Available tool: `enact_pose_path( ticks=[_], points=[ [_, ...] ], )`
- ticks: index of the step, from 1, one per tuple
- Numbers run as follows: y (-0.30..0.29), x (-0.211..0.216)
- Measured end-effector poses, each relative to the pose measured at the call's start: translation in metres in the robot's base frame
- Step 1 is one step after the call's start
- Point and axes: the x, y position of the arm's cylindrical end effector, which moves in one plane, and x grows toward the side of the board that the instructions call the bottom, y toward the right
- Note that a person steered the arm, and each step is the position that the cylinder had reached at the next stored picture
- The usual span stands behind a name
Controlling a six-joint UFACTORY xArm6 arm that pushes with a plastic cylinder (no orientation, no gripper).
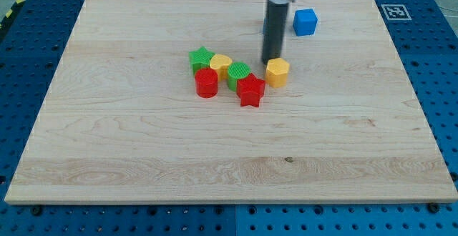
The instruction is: Move your arm away from the hexagon
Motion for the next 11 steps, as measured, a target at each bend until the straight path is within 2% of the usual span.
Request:
enact_pose_path(
  ticks=[2, 3, 4, 7, 9, 11],
  points=[
    [0.075, 0.005],
    [0.103, 0.025],
    [0.107, 0.041],
    [0.105, 0.093],
    [0.078, 0.141],
    [0.050, 0.153]
  ],
)
